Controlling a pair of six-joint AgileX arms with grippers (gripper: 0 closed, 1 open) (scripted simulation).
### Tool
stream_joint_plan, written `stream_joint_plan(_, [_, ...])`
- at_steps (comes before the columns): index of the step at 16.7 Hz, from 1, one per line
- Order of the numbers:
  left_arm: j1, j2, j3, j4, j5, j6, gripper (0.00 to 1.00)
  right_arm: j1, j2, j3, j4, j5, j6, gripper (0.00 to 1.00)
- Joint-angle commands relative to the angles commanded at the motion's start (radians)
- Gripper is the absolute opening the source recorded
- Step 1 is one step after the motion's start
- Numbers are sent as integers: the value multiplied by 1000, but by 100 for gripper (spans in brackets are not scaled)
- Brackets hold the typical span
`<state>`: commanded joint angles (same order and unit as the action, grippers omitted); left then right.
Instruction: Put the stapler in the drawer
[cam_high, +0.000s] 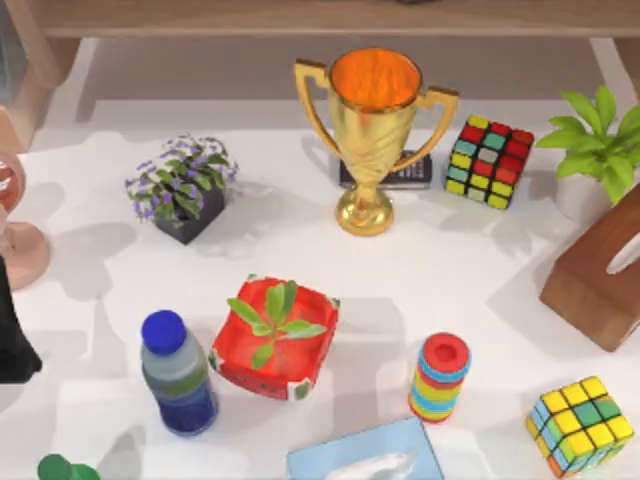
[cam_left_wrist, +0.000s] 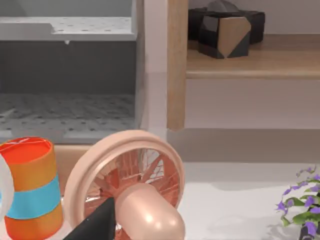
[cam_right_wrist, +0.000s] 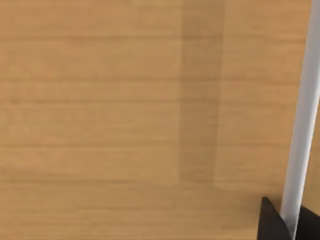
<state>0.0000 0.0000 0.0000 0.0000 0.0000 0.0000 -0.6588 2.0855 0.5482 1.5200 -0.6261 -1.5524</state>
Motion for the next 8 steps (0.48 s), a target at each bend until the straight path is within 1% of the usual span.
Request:
stream_joint_plan(5, [0,0,0,0,0,0,100,72,49,168,-90,74,-1,0])
stream_joint_plan(8, [0,0,0,0,0,0,100,85,60,184,-104,90,0,0])
